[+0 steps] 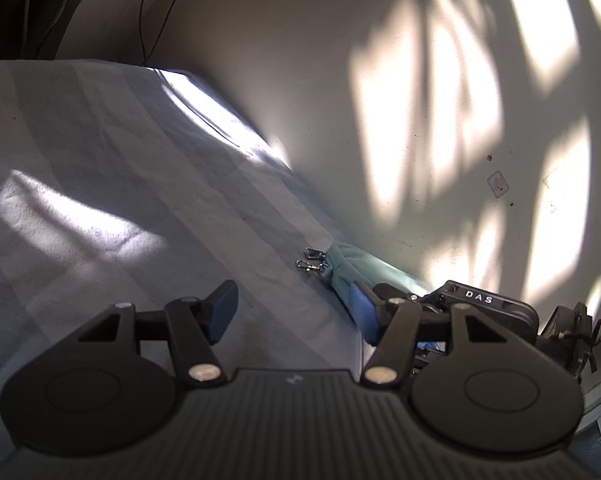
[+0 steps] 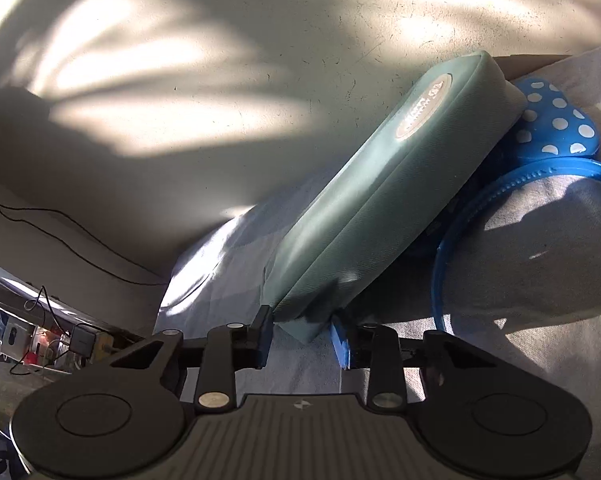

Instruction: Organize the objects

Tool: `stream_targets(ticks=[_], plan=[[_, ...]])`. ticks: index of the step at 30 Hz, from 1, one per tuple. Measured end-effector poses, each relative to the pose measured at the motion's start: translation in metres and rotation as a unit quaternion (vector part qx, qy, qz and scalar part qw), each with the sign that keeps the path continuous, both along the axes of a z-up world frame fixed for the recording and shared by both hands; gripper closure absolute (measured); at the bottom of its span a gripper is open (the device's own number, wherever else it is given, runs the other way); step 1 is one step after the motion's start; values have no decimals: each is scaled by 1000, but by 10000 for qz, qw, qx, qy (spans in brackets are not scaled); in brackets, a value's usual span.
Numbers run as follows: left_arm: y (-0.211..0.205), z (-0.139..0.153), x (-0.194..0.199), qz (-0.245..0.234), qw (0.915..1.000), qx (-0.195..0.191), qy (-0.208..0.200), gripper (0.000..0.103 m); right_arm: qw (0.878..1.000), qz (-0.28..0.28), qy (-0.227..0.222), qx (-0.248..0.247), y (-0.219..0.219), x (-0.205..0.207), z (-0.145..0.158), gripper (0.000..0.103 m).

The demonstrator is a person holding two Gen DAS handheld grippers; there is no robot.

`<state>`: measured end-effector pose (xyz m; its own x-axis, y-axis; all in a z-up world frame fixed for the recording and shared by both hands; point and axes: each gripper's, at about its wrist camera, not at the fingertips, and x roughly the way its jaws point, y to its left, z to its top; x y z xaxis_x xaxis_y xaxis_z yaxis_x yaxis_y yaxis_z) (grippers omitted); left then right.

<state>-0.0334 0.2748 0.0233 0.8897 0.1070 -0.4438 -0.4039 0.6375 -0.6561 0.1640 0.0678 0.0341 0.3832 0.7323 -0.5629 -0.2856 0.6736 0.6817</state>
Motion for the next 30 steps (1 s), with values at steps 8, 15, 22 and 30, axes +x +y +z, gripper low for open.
stream_targets(ticks=[8, 15, 22, 30], plan=[[-4, -5, 5, -33, 9998, 105, 167, 40, 9937, 733, -822, -218, -67, -62, 44, 103], [-14, -4, 0, 4, 9996, 267, 105, 40, 9978, -222, 351, 521, -63, -19, 20, 53], [-14, -1, 8, -135, 9992, 367, 71, 40, 9871, -974, 1070, 687, -23, 22, -21, 48], [-14, 7, 6, -99, 9980, 616, -39, 40, 9994, -72, 123, 299, -19, 4, 7, 74]])
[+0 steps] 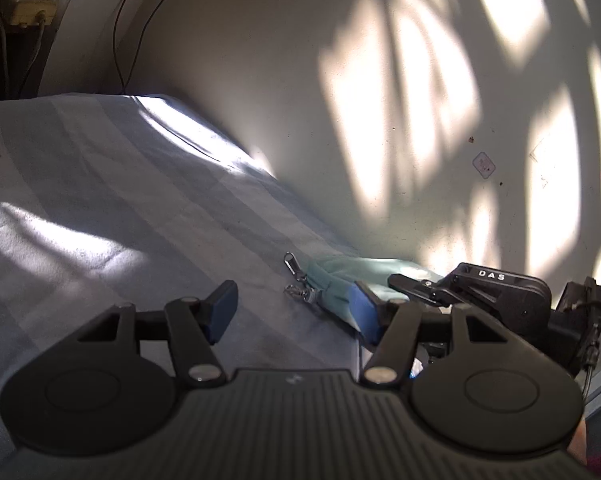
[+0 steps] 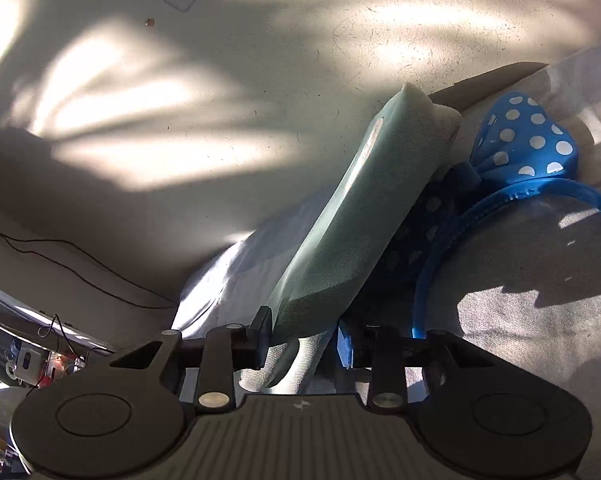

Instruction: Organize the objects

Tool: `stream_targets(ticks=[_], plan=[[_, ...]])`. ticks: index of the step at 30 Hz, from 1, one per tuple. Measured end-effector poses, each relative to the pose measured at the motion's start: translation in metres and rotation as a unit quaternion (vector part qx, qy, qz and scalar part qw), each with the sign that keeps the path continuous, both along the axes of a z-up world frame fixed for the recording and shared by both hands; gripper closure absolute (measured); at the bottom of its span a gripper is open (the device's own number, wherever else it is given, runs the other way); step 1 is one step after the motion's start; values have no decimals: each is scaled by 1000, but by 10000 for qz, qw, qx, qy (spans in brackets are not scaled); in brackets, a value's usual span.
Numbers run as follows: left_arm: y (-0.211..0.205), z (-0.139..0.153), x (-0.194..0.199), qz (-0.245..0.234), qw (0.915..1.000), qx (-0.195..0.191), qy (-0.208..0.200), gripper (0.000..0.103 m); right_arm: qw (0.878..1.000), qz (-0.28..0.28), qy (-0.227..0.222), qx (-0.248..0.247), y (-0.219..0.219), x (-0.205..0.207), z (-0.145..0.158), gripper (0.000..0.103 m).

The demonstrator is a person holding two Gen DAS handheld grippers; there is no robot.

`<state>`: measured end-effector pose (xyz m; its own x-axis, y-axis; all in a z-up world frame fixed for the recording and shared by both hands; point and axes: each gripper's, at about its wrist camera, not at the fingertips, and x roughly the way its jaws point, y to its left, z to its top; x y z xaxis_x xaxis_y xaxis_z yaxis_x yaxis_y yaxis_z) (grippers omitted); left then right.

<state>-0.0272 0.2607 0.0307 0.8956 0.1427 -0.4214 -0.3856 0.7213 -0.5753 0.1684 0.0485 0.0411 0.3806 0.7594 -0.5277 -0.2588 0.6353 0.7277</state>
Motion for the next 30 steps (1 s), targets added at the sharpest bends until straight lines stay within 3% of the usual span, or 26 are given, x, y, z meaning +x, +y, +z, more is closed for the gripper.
stream_targets(ticks=[4, 7, 9, 12, 15, 17, 21, 24, 26, 27, 29, 30], plan=[[2, 0, -4, -75, 9999, -87, -117, 40, 9926, 1076, -554, -4, -54, -49, 25, 79], [-3, -3, 0, -589, 9976, -255, -243, 40, 9862, 1499, -696, -104, -110, -93, 28, 79], [-14, -7, 9, -1243, 9912, -403, -226, 40, 9847, 1470, -864, -363, -142, -117, 23, 79], [-39, -10, 18, -1904, 9810, -359, -51, 40, 9848, 966, -1062, -976, -176, -138, 8, 71], [-60, -4, 10, -2112, 9771, -234, 41, 40, 9883, 754, -968, -905, -194, -141, -10, 67], [-74, -1, 2, -2219, 9747, -208, 164, 40, 9887, 714, -1014, -845, -200, -146, -17, 57], [-97, -4, -10, -2247, 9720, -37, 687, 39, 9860, 865, -1182, -803, -193, -147, -20, 54], [-118, -12, -11, -2618, 9613, -159, 846, 36, 9825, 1138, -1260, -763, -191, -156, -26, 53], [-140, -16, -11, -2688, 9574, 94, 1048, 35, 9806, 1201, -1362, -734, -187, -159, -29, 52], [-152, -16, -13, -2592, 9593, 457, 1018, 35, 9800, 1213, -1406, -719, -188, -161, -30, 54], [-169, -16, -12, -2537, 9564, 993, 1057, 37, 9777, 1241, -1507, -771, -186, -164, -29, 67], [-172, -15, -10, -2528, 9561, 1020, 1070, 42, 9757, 1246, -1603, -827, -185, -166, -27, 70]])
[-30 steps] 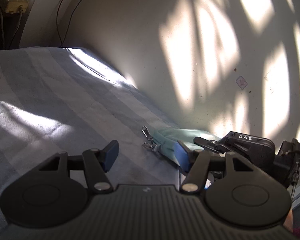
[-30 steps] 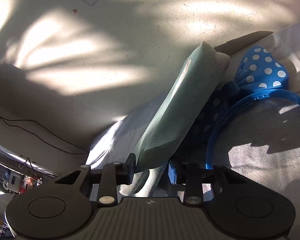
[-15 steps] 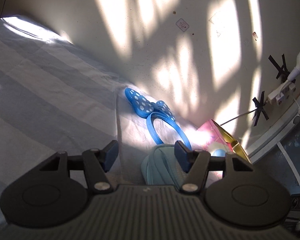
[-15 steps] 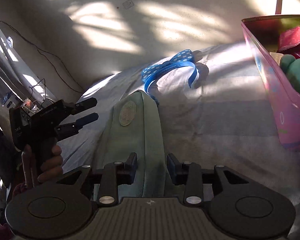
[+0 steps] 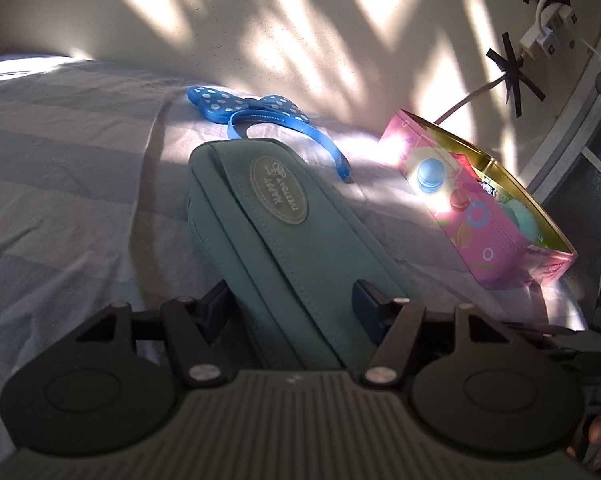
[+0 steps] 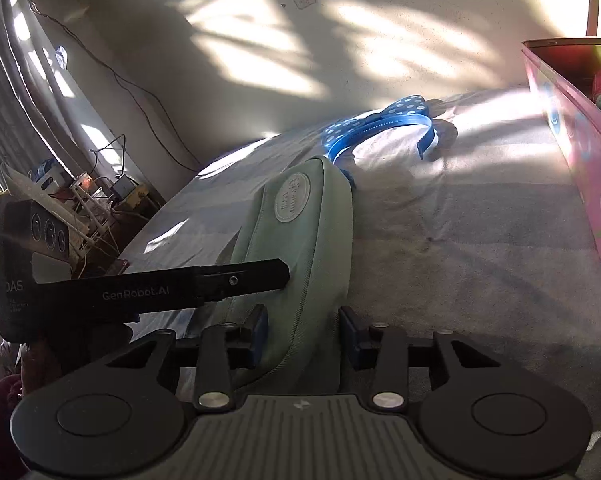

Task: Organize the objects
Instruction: 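Lift the zip pouch with the left tool and lower it into the tin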

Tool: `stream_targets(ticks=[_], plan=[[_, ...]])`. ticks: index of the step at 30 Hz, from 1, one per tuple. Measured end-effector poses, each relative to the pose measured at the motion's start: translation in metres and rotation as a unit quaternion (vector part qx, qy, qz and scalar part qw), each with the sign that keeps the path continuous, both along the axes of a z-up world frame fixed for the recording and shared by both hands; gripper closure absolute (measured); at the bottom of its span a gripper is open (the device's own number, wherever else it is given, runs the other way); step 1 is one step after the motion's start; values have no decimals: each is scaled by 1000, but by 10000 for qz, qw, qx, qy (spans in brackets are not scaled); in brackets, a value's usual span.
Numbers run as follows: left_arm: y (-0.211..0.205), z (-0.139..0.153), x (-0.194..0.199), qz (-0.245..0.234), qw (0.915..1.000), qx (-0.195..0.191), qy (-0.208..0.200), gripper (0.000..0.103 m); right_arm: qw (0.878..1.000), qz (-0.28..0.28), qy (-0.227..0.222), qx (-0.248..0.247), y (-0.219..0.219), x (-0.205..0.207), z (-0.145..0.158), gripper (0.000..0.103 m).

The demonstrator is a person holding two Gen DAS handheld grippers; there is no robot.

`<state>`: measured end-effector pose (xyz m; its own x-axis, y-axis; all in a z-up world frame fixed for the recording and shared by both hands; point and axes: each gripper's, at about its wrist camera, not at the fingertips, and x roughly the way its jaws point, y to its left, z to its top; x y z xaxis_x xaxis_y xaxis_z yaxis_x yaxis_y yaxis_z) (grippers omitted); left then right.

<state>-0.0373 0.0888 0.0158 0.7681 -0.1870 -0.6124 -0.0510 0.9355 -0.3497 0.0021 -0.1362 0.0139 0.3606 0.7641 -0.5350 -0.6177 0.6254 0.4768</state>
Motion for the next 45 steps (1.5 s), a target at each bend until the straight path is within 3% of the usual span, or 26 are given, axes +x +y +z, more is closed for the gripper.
stream_targets(ticks=[3, 9, 14, 17, 24, 29, 31, 33, 35, 40, 45], plan=[[3, 12, 4, -19, 9997, -250, -25, 56, 9992, 100, -376, -2, -3, -7, 10, 76], [-47, 91, 19, -509, 9922, 173, -1121, 56, 9887, -432, -1379, 399, -41, -8, 56, 77], [-128, 126, 65, -1303, 9796, 347, -1487, 56, 9710, -1309, -1938, 493, -112, 11, 79, 77], [-185, 126, 97, -1705, 9737, 327, -1478, 56, 9644, -1775, -1915, 415, -157, 30, 81, 77], [-280, 98, 179, -2221, 9716, -26, -811, 56, 9572, -2653, -1094, 384, -261, 92, 63, 77], [-314, 68, 222, -2045, 9759, 496, -576, 51, 9303, -3520, -1028, 98, -282, 142, 44, 65], [-315, 62, 220, -2013, 9763, 617, -494, 51, 9189, -3782, -1120, -108, -281, 155, 35, 64], [-310, 62, 209, -2129, 9724, 742, -605, 50, 9121, -3930, -1162, 50, -287, 155, 27, 61], [-309, 65, 196, -2185, 9668, 1051, -805, 49, 9122, -3911, -1219, 102, -290, 152, 25, 61], [-303, 73, 170, -2253, 9616, 1155, -1064, 49, 9091, -3890, -1476, 228, -287, 129, 38, 61], [-300, 80, 133, -2239, 9540, 1538, -1268, 49, 9065, -3888, -1607, 343, -271, 95, 44, 61]])
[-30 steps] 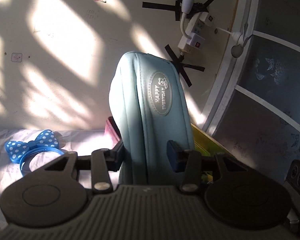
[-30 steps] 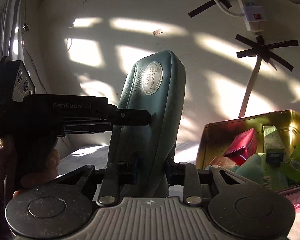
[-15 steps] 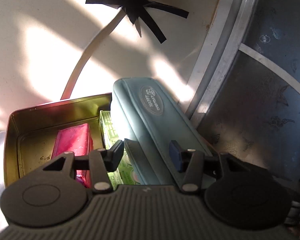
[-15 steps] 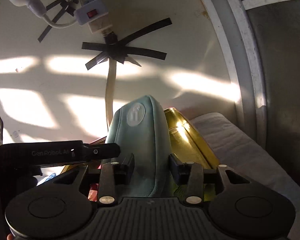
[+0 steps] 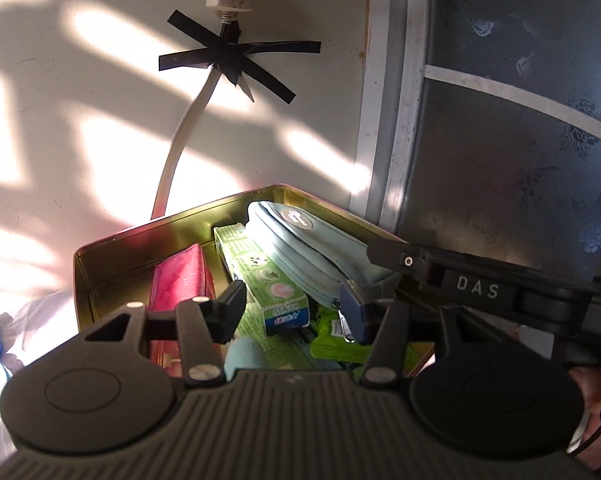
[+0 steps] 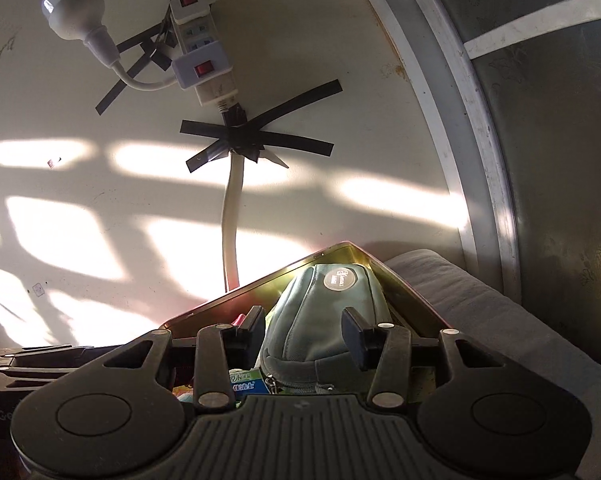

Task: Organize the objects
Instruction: 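Lift the zip pouch with the left tool and lower it into the tin, then move the left tool to the blue polka-dot bow headband and grasp it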

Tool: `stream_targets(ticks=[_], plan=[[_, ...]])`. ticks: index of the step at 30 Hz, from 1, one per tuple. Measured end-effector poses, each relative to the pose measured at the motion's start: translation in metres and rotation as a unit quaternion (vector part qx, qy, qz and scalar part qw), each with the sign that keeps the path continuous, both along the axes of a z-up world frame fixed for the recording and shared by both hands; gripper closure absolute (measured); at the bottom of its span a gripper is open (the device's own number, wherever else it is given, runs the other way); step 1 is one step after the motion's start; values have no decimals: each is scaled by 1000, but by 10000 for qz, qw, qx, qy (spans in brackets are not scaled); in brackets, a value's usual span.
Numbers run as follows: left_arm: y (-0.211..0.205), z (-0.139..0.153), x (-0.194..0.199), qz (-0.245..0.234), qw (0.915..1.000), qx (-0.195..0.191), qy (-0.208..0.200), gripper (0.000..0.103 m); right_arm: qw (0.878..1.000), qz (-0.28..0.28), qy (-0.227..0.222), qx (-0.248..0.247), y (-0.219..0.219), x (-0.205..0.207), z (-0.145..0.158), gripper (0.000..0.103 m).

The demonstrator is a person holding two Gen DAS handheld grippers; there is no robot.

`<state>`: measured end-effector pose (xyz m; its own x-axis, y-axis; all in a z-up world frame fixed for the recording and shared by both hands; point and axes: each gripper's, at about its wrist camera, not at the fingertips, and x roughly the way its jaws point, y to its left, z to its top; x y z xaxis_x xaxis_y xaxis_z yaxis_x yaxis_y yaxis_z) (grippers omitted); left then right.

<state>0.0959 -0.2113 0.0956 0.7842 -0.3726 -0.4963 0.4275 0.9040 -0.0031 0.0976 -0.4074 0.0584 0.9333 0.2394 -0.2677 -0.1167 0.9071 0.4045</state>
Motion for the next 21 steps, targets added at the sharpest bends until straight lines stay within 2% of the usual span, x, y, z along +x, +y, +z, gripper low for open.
stream_targets(ticks=[6, 10, 21], plan=[[23, -3, -31, 269, 9993, 268, -14, 48, 9997, 46, -203, -152, 22, -45, 7, 61], [47, -10, -45, 570, 9976, 384, 40, 48, 9997, 161, -154, -97, 38, -69, 4, 61], [125, -26, -69, 1376, 9897, 378, 97, 46, 9989, 451, -25, -109, 85, -89, 17, 61]])
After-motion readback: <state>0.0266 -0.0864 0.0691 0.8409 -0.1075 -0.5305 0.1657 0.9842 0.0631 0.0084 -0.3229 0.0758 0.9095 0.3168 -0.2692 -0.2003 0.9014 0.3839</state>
